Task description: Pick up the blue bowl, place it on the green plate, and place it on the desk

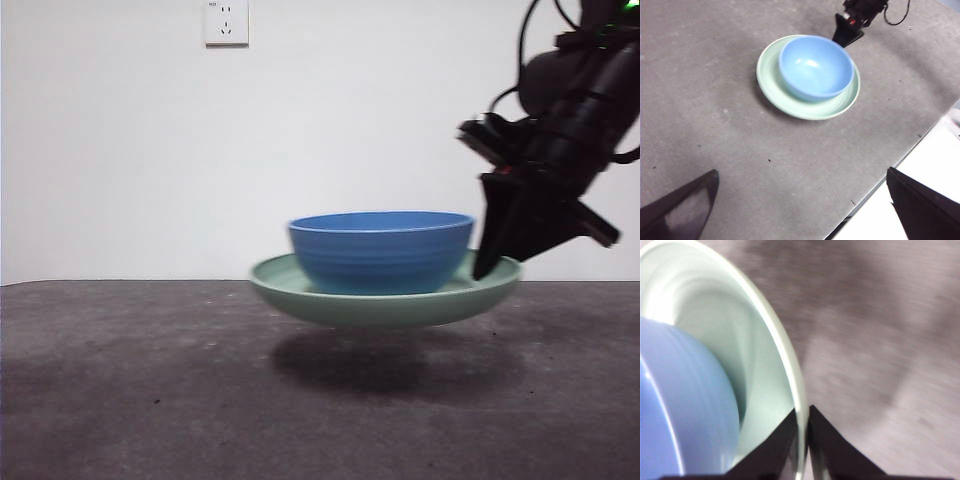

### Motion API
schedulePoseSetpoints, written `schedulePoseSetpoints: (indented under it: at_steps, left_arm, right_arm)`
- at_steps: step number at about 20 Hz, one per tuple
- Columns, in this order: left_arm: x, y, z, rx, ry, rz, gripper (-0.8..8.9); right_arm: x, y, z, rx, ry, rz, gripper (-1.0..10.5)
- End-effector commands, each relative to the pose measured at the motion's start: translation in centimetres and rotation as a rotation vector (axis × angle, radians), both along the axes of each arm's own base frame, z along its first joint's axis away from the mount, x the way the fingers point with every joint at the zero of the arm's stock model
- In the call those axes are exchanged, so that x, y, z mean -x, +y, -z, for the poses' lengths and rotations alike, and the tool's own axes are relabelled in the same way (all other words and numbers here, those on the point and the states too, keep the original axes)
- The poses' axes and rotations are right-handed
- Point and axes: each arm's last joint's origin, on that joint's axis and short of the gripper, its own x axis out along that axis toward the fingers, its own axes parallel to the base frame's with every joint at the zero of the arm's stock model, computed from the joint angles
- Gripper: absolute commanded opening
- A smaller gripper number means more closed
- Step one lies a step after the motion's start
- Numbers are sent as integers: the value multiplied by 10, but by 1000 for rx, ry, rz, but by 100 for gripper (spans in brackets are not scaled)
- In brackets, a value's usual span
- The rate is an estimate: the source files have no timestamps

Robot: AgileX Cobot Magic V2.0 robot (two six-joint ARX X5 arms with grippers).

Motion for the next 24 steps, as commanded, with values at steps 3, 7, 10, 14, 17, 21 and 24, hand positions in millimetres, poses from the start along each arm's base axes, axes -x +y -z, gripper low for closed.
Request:
schedulePoseSetpoints:
  at_steps: [3, 7, 10, 14, 17, 21, 24]
  left_arm:
    - [0, 0, -5, 14, -17, 3, 679]
    - [0, 0, -5, 14, -17, 3, 679]
    - [0, 0, -5, 14, -17, 3, 679]
    - [0, 0, -5, 13, -16, 3, 679]
    - [0, 0, -5, 14, -16, 3, 679]
    - [0, 0, -5, 14, -17, 3, 679]
    - [0, 0, -5, 14, -18, 4, 679]
  right_arm:
    - [0, 44, 0, -35, -27, -15, 8]
    - [1, 73, 16, -33, -1, -40, 8]
    - [1, 85, 36, -7, 42, -65, 8]
    - [-1, 87, 46, 8, 57, -73, 9]
    - [-2, 85, 44, 17, 45, -64, 148]
    - [-7, 83, 29, 52, 4, -50, 286]
    - [-14, 79, -3, 127, -57, -15, 291]
